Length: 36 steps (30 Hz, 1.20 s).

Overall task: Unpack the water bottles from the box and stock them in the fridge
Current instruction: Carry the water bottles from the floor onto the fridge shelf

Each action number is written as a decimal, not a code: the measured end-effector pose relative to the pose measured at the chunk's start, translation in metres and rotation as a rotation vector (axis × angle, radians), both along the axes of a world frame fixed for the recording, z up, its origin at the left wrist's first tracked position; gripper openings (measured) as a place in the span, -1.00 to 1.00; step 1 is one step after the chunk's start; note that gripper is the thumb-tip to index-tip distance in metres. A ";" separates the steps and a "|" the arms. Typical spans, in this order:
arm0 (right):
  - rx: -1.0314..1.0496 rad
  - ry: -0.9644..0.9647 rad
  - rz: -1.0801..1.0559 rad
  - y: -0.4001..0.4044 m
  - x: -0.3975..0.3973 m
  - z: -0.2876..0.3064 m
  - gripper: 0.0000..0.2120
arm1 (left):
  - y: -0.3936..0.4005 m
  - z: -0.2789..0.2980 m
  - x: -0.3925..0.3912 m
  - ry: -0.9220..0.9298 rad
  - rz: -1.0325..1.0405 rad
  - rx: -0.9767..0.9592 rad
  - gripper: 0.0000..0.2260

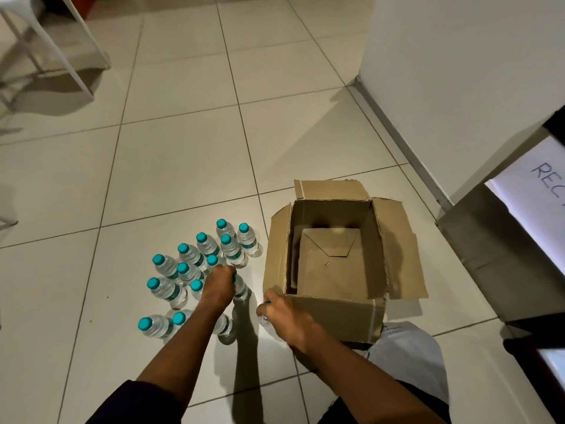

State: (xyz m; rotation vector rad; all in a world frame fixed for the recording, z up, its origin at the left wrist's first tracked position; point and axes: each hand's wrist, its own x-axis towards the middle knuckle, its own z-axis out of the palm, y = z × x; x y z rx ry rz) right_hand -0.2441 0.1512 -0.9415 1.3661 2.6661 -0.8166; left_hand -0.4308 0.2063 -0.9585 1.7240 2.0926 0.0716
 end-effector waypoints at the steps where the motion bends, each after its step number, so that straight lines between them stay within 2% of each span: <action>1: -0.008 0.036 -0.022 0.002 0.004 0.005 -0.56 | 0.000 0.002 0.001 0.006 -0.008 -0.016 -0.76; 8: -0.003 0.255 -0.178 0.043 0.037 0.065 -0.71 | 0.026 0.050 0.025 0.063 -0.119 -0.076 -0.79; 15: 0.024 0.373 -0.385 0.078 0.095 0.135 -0.73 | 0.085 0.140 0.053 0.106 -0.221 0.055 -0.74; 20: 0.186 0.327 -0.457 0.086 0.164 0.189 -0.75 | 0.109 0.194 0.102 0.080 -0.334 0.170 -0.71; 26: 0.265 0.251 -0.549 0.071 0.259 0.248 -0.75 | 0.118 0.246 0.183 -0.004 -0.558 0.249 -0.69; 31: 0.322 0.126 -0.644 0.034 0.341 0.300 -0.69 | 0.107 0.279 0.267 -0.060 -0.822 0.268 -0.74; 36: 0.306 0.078 -0.766 -0.024 0.408 0.351 -0.77 | 0.086 0.310 0.348 -0.060 -1.108 0.273 -0.84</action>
